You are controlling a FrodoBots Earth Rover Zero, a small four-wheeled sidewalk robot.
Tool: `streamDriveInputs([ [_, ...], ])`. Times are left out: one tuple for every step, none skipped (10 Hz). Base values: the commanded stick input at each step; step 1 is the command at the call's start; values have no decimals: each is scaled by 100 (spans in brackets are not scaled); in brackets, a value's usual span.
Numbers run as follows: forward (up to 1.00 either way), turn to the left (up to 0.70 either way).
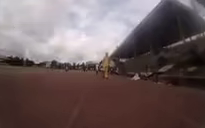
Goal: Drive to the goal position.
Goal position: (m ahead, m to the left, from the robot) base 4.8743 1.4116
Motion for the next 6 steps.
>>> streamDriveInputs([
  [70, 0],
  [70, 0],
  [70, 0],
  [70, 0],
  [70, 0],
  [70, 0],
])
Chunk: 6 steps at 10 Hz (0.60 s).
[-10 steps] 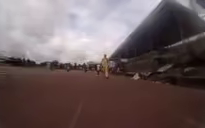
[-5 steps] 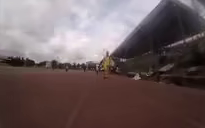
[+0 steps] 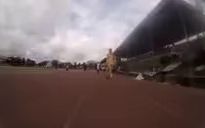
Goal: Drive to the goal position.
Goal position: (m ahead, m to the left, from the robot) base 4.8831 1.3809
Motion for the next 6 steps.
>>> streamDriveInputs([
  [70, 0],
  [70, 0],
  [70, 0],
  [70, 0],
  [70, 0],
  [70, 0],
])
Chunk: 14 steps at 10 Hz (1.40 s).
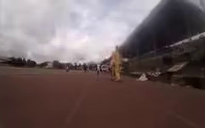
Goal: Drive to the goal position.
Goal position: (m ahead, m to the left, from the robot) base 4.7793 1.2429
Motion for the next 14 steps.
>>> streamDriveInputs([
  [70, 0],
  [70, 0],
  [70, 0],
  [70, 0],
  [70, 0],
  [70, 0],
  [70, 0],
  [70, 0],
  [70, 0],
  [70, 0],
  [70, 0],
  [70, 0],
  [70, 0],
  [70, 0],
])
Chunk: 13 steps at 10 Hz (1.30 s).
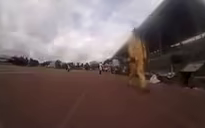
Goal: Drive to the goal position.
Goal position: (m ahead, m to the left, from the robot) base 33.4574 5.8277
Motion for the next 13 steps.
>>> streamDriveInputs([
  [70, 0],
  [70, 0],
  [70, 0],
  [70, 0],
  [70, 0],
  [70, 0],
  [70, 0],
  [70, 0],
  [70, 0],
  [70, 0],
  [70, 0],
  [70, 0],
  [79, 0],
])
